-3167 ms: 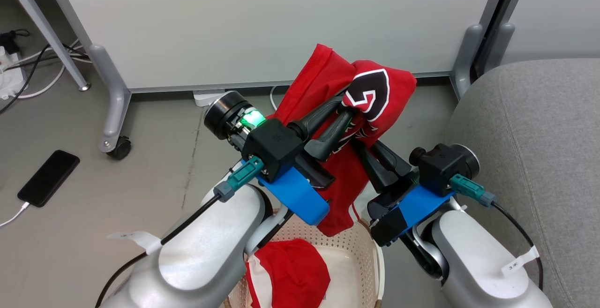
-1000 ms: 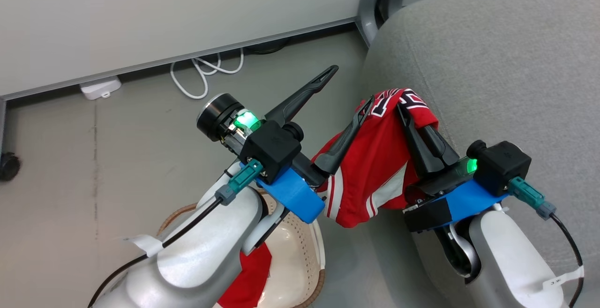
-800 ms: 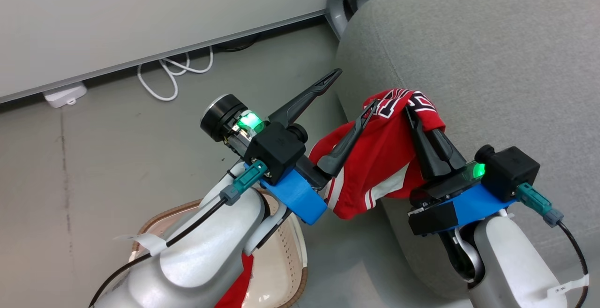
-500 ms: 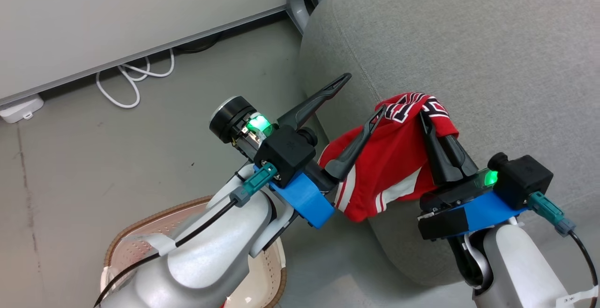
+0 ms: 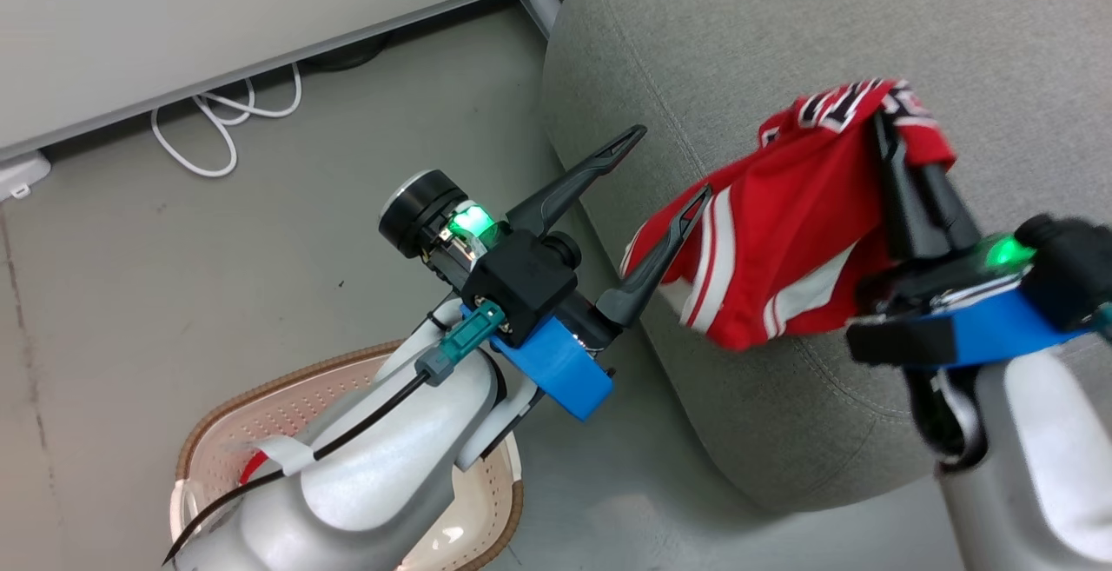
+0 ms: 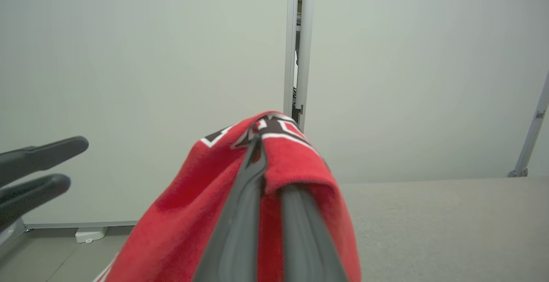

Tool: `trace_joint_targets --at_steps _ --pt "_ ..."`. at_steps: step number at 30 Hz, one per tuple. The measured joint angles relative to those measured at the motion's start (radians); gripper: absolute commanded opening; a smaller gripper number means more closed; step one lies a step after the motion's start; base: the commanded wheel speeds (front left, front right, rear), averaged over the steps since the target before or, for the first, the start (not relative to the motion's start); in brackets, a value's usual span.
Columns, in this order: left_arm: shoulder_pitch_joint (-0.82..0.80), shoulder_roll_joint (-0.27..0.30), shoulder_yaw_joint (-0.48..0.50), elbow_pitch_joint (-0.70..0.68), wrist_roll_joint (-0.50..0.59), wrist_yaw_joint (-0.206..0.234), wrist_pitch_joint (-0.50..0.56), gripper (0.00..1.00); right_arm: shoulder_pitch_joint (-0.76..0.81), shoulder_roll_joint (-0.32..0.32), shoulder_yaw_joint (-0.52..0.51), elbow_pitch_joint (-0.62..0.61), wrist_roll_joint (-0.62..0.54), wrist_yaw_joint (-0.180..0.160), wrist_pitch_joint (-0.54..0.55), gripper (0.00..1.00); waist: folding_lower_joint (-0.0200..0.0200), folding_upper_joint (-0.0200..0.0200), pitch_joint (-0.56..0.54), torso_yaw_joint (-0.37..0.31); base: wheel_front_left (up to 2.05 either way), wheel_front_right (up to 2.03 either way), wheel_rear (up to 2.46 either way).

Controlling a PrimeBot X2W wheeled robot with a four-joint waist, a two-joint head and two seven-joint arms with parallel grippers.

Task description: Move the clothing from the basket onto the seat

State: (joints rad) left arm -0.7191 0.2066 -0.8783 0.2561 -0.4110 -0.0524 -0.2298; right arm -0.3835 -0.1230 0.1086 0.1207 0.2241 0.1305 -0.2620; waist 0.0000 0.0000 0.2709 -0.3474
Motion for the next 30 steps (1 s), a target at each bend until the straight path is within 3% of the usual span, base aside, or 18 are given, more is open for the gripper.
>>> trace_joint_targets --at_steps 6,14,20,24,25,30 --pt "-0.033 0.019 0.004 -0.036 0.018 0.009 0.009 1.0 -0.188 -0.051 -0.116 -0.079 -0.014 0.0 0.0 0.0 0.0 0.0 0.075 0.015 0.0 0.0 0.0" --pt "-0.104 0.05 0.006 -0.107 0.056 0.012 0.037 1.0 -0.462 -0.188 -0.315 -0.089 -0.02 0.0 0.0 0.0 0.0001 0.0 0.239 0.043 0.0 0.0 0.0" --pt "-0.165 0.078 0.013 -0.162 0.087 0.015 0.065 1.0 -0.604 -0.321 -0.398 0.021 -0.008 0.0 0.0 0.0 0.0002 0.0 0.376 0.068 0.0 0.0 0.0" --pt "-0.186 0.1 0.022 -0.187 0.097 0.021 0.077 1.0 -0.631 -0.342 -0.428 0.119 -0.015 0.0 0.0 0.0 0.0003 0.0 0.456 0.08 0.0 0.0 0.0" --pt "-0.191 0.112 0.021 -0.205 0.105 0.025 0.085 1.0 -0.645 -0.342 -0.44 0.231 -0.024 0.0 0.0 0.0 0.0002 0.0 0.516 0.091 0.0 0.0 0.0" --pt "-0.197 0.114 0.014 -0.209 0.106 0.025 0.083 1.0 -0.649 -0.314 -0.439 0.373 -0.038 0.0 0.0 0.0 0.0002 -0.0001 0.555 0.105 0.0 0.0 0.0"
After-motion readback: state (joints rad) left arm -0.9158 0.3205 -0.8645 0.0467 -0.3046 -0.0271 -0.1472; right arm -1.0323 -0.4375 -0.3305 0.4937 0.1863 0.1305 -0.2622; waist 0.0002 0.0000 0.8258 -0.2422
